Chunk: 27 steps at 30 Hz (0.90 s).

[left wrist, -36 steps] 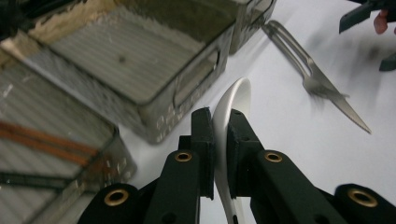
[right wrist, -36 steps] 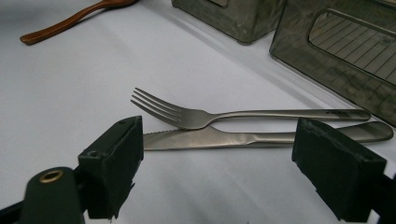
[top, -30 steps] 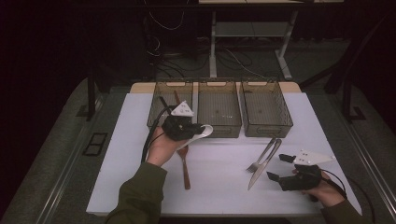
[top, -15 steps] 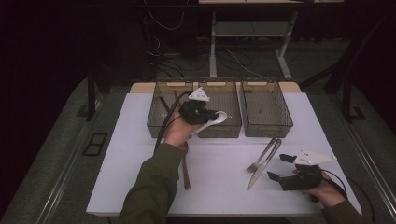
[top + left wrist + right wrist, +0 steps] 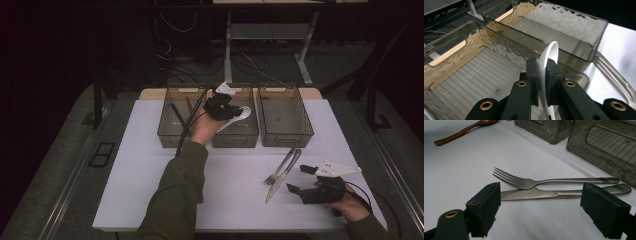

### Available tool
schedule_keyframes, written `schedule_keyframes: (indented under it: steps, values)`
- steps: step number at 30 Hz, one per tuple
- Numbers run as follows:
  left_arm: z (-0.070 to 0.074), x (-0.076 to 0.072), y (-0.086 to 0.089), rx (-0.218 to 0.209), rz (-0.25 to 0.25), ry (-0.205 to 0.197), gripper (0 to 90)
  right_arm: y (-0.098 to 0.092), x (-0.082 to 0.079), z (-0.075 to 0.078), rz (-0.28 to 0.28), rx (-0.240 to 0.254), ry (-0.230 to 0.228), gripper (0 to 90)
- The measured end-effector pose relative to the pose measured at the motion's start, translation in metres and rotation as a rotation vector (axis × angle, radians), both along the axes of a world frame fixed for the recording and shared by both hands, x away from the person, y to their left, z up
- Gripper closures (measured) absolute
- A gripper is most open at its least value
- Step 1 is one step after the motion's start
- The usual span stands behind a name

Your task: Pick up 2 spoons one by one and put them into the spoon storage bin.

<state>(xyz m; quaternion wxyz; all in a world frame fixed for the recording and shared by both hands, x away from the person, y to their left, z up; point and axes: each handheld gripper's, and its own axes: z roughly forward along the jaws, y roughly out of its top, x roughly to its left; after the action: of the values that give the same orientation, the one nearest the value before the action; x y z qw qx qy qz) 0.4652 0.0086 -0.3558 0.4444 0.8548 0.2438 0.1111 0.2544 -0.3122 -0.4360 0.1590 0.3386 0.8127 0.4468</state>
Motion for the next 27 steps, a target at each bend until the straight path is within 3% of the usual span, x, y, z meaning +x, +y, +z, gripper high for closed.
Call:
schedule_keyframes:
  steps: [4,7,9,15,18,23,27]
  values:
    - [-0.009,0.007,-0.006,-0.001,0.023,0.007,82.3,0.000,-0.001,0.000,0.001,0.002,0.001,16.5]
    - [-0.013,0.009,-0.007,-0.004,0.053,0.035,81.6,0.000,-0.001,0.000,0.000,0.007,0.000,16.5]
    - [-0.014,0.010,-0.006,-0.023,0.064,0.038,75.7,0.000,-0.001,0.000,-0.002,0.006,-0.002,16.5]
    - [-0.010,0.007,-0.003,-0.024,0.051,0.033,63.3,0.000,-0.001,0.001,-0.001,0.004,0.001,16.5]
    - [-0.009,0.003,-0.001,-0.031,0.044,0.028,56.0,0.000,-0.001,0.000,0.001,0.005,0.000,16.5]
    - [-0.010,-0.012,0.006,-0.030,0.048,0.061,46.3,0.000,-0.001,0.000,-0.003,0.002,0.000,16.5]
    - [-0.011,-0.027,0.017,-0.048,0.046,0.073,48.4,0.000,-0.001,0.000,-0.002,0.002,0.001,16.5]
